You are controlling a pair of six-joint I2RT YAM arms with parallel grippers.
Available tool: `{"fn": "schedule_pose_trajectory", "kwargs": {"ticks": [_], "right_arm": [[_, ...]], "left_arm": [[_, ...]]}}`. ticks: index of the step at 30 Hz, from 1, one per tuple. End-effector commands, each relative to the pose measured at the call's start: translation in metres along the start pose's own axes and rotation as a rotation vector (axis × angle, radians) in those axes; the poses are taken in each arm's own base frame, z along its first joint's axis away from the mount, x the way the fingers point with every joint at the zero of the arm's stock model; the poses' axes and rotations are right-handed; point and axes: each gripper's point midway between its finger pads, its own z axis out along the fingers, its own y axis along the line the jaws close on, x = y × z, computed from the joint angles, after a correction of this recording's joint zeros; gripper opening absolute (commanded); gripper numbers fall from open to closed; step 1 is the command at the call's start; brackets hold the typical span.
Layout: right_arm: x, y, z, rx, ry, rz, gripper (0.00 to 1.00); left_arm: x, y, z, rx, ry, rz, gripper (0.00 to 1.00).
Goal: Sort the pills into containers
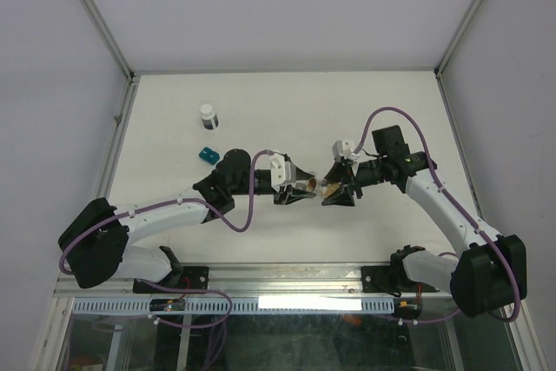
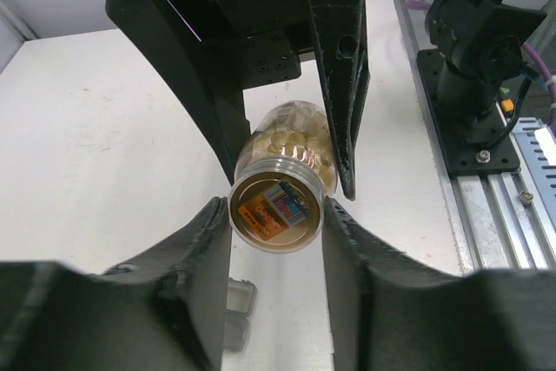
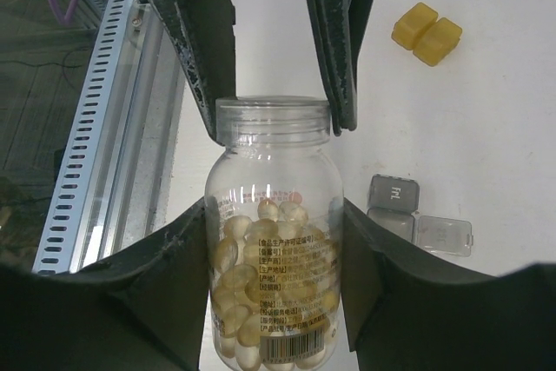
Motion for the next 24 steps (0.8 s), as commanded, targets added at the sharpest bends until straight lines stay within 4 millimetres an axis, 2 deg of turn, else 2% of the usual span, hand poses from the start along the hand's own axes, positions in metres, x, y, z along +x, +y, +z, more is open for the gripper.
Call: {"fn": "schedule_pose_trajectory", "kwargs": {"ticks": [1,3,7,12,14,19,22,23,24], "right_arm": [[-0.022,-0.003,-0.003,-0.008,-0.051,-0.073,0.00],[-0.022,-0.003,-0.003,-0.006,-0.050,-0.073,0.00],[-0.022,-0.004,-0.003,-0.003,-0.047,-0.073,0.00],[-0.021,-0.005,-0.003,0.000,-0.043,-0.068,0.00],[-0.020,-0.005,-0.003,0.000,-0.041,-0.064,0.00],[-0.020,-0.006,-0.003,0.004,-0.038,-0.064,0.00],[-0.020,-0.006,-0.003,0.005,-0.038,-0.062,0.00],[-0.020,-0.007,-0.003,0.005,-0.038,-0.061,0.00],[-0.020,-0.007,-0.003,0.005,-0.037,-0.060,0.00]], "left_arm": [[-0.031,0.001,0.004,0.044,-0.084,0.038,0.20],[-0.032,0.000,0.005,0.046,-0.092,0.004,0.09],[-0.036,-0.004,0.004,0.038,-0.107,-0.145,0.00],[-0.041,0.005,0.004,-0.101,-0.134,-0.504,0.00],[-0.038,0.008,0.006,-0.196,-0.134,-0.624,0.00],[-0.027,0.016,0.010,-0.444,-0.086,-0.807,0.00],[-0.024,0.021,0.009,-0.509,-0.078,-0.880,0.00],[-0.025,0.020,0.010,-0.508,-0.078,-0.891,0.04],[-0.026,0.020,0.011,-0.503,-0.080,-0.896,0.15]]}}
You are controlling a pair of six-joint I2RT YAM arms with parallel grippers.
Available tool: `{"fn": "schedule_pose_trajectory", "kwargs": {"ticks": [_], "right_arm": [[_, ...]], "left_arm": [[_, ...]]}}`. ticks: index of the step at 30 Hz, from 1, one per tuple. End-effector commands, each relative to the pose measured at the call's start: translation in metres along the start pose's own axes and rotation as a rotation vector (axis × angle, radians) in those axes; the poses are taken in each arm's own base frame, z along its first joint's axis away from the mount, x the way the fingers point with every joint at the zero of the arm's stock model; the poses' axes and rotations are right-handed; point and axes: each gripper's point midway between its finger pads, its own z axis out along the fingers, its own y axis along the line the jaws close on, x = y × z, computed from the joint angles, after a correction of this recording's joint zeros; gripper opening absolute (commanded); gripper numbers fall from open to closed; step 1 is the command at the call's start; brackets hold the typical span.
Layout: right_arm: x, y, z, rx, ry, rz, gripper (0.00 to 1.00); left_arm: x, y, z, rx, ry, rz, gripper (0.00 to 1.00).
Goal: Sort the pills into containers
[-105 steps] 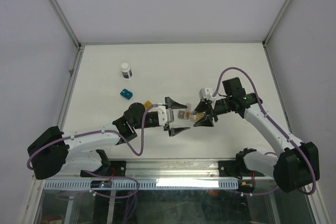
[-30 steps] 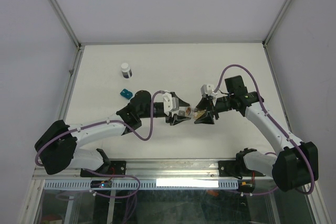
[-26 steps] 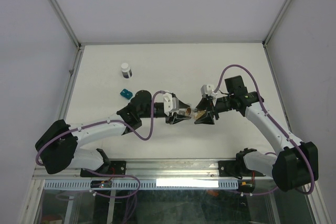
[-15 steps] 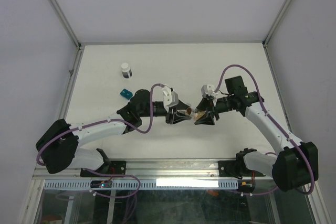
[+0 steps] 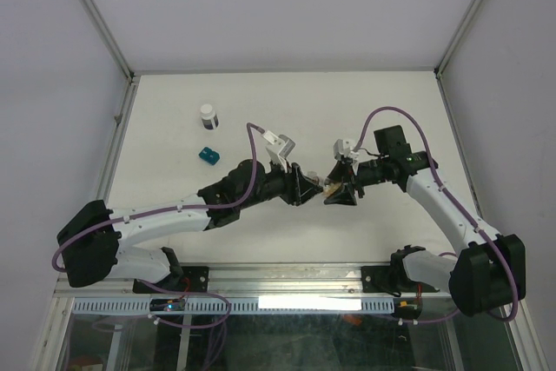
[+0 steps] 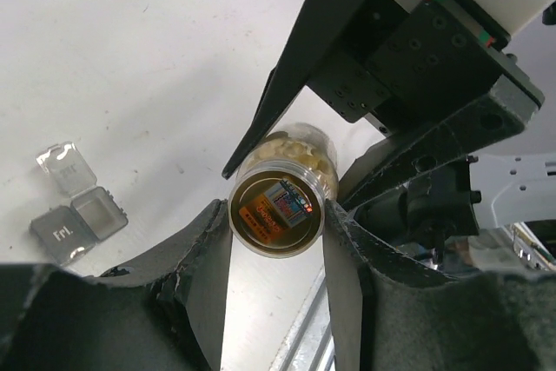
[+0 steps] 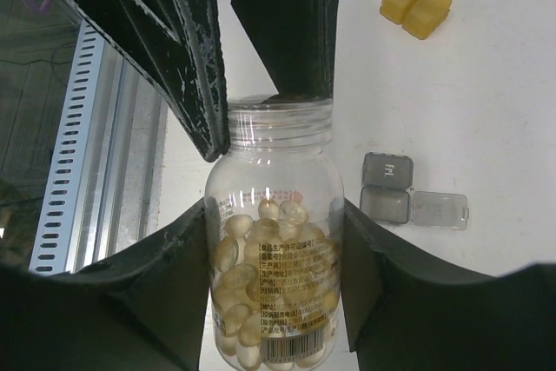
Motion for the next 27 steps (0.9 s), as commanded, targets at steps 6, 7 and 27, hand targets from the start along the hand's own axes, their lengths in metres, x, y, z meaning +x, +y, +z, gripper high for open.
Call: {"fn": "schedule_pose_trajectory", "kwargs": {"ticks": [6,7,27], "right_arm": [[-0.030,-0.001,0.000,-0.024,-0.074,-0.098,0.00],[-0.030,-0.001,0.000,-0.024,-0.074,-0.098,0.00],[-0.028,0.004,0.001,-0.046,-0.080,-0.111,0.00]], "left_arm": [[-0.035,-0.020,-0.002,0.010,-0.107,-0.071,0.71],[-0.036,-0.021,-0.005,0.015,-0.116,-0.050,0.79],[-0.046,-0.032,-0.052,0.396,-0.275,0.907,0.99]]}}
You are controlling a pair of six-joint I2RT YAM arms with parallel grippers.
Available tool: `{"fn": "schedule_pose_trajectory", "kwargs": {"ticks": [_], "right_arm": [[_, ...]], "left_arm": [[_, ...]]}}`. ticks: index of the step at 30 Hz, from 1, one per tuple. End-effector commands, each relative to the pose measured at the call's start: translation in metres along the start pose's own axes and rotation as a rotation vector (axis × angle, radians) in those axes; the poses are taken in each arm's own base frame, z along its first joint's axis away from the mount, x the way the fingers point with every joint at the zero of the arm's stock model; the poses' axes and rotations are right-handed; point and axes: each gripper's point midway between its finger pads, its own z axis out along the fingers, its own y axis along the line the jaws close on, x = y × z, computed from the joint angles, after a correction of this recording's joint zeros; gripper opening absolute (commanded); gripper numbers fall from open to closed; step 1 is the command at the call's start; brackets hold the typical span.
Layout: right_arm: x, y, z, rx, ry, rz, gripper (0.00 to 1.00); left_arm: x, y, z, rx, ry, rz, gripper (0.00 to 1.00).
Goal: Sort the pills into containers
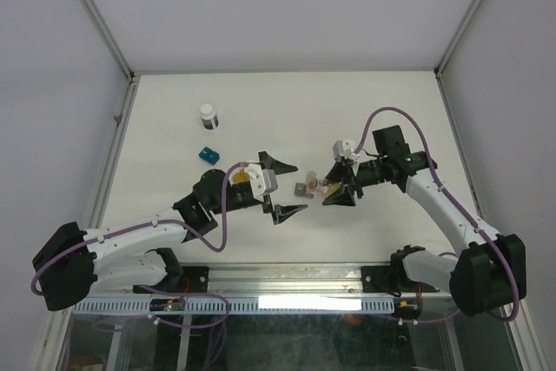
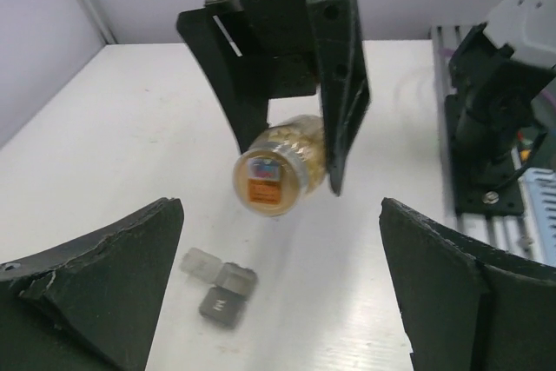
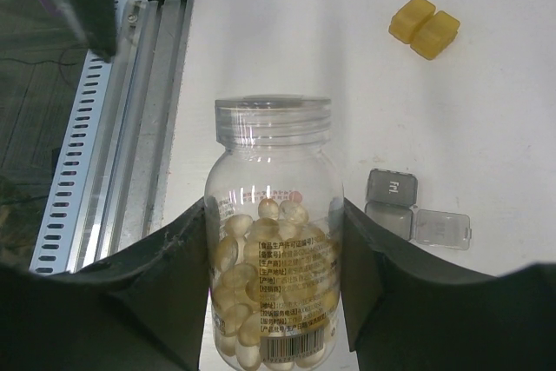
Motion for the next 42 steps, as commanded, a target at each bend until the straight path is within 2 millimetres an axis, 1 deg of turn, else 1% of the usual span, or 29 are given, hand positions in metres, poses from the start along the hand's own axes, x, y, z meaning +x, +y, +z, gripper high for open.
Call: {"fn": "schedule_pose_trajectory", "kwargs": {"ticks": [1,3,7,13,15,17,26,30,33,37,40,42], "right_arm": [[-0.023,0.001,-0.001,-0.026,-0.055,-0.079,0.00],[-0.023,0.001,-0.001,-0.026,-0.055,-0.080,0.00],[-0.022,0.001,-0.001,-0.026,-0.054,-0.078,0.00],[-0.022,0.001,-0.001,-0.027,-0.053,-0.078,0.00],[-0.022,0.001,-0.001,-0.027,-0.054,-0.079,0.00],[-0.022,0.001,-0.001,-0.027,-0.054,-0.080,0.00],[-0.022,0.001,-0.001,-0.028,-0.054,-0.076,0.00],[-0.022,0.001,-0.001,-0.029,-0.054,-0.077,0.00],[-0.022,0.001,-0.001,-0.029,-0.054,-0.076,0.00],[-0.022,0.000,-0.001,-0.027,-0.053,-0.078,0.00],[-0.022,0.000,-0.001,-0.025,-0.050,-0.077,0.00],[-0.022,-0.001,-0.001,-0.023,-0.048,-0.074,0.00]], "left_arm": [[-0.026,0.007,0.010,0.153,-0.109,0.202,0.99],[-0.019,0.011,0.017,0.166,-0.076,0.191,0.97],[-0.009,0.010,0.030,0.213,-0.039,0.176,0.89],[-0.007,0.009,0.039,0.242,-0.035,0.153,0.76],[-0.006,0.009,0.040,0.242,-0.033,0.149,0.67],[-0.005,0.010,0.042,0.240,-0.030,0.142,0.62],[-0.002,0.010,0.045,0.242,-0.023,0.121,0.62],[-0.002,0.009,0.046,0.250,-0.024,0.112,0.57],[-0.003,0.007,0.046,0.263,-0.026,0.099,0.46],[-0.002,0.003,0.045,0.273,-0.026,0.052,0.22],[-0.002,0.001,0.042,0.260,-0.025,-0.022,0.12],[-0.004,0.001,0.041,0.231,-0.026,-0.116,0.05]]}}
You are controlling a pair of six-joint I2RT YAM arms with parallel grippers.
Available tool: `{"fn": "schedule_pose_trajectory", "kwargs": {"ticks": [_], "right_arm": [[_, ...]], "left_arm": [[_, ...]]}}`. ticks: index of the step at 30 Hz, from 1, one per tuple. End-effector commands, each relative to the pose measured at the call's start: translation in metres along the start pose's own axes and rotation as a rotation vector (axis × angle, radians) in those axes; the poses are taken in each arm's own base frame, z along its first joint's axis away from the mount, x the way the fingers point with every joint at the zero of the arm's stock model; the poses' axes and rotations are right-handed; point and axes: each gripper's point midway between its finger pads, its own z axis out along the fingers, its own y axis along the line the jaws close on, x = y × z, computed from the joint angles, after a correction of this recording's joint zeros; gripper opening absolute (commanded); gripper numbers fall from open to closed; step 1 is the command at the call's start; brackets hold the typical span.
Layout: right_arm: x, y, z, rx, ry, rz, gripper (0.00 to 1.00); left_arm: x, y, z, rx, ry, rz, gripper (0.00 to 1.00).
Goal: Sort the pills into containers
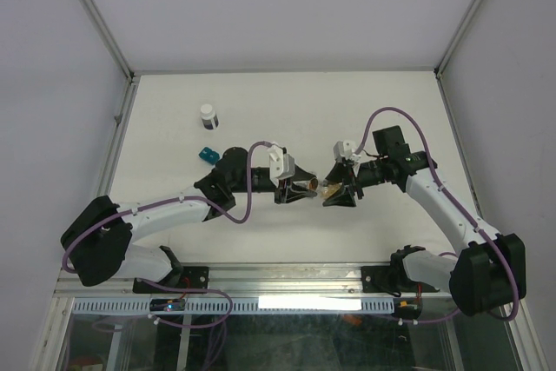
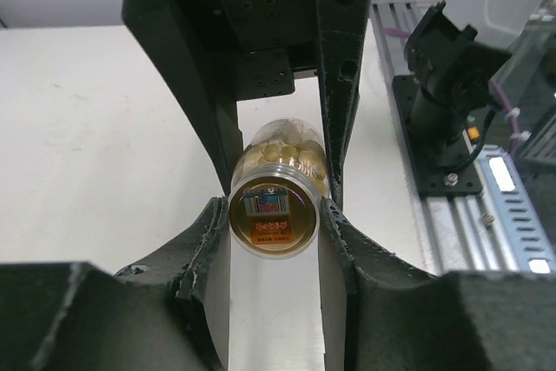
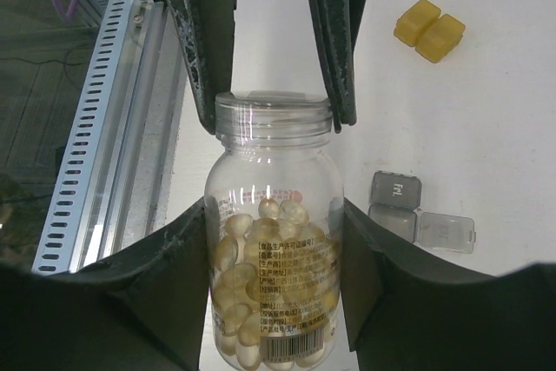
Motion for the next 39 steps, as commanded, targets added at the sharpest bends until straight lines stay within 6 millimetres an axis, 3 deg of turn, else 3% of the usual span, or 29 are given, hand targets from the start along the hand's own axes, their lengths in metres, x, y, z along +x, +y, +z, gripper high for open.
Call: {"fn": "schedule_pose_trajectory", "kwargs": {"ticks": [1,9,13,19,22,26,32,36,39], "right_arm": [[-0.021,-0.004,-0.001,-0.008,-0.039,-0.065,0.00],[-0.020,-0.007,-0.001,-0.002,-0.035,-0.049,0.00],[-0.020,-0.008,-0.001,0.001,-0.034,-0.044,0.00],[-0.020,-0.009,0.000,0.002,-0.032,-0.035,0.00],[-0.020,-0.009,0.000,0.002,-0.033,-0.033,0.00],[-0.020,-0.009,0.000,0.001,-0.035,-0.034,0.00],[-0.020,-0.008,0.000,0.000,-0.035,-0.032,0.00],[-0.021,-0.008,0.000,0.001,-0.035,-0.035,0.00],[-0.021,-0.008,0.000,0.000,-0.035,-0.037,0.00]], "left_arm": [[-0.031,0.000,0.001,-0.030,-0.101,-0.135,0.01],[-0.037,0.000,0.007,-0.273,-0.143,-0.515,0.00],[-0.043,0.011,0.003,-0.430,-0.168,-0.658,0.00],[-0.040,0.013,0.008,-0.476,-0.169,-0.816,0.01],[-0.035,0.007,0.014,-0.441,-0.138,-0.823,0.18],[-0.034,0.004,0.011,-0.424,-0.128,-0.774,0.61],[-0.034,0.006,0.002,-0.442,-0.134,-0.692,0.98],[-0.028,0.007,-0.005,-0.450,-0.088,-0.571,0.99],[-0.018,0.005,-0.015,-0.428,-0.030,-0.387,0.99]]}}
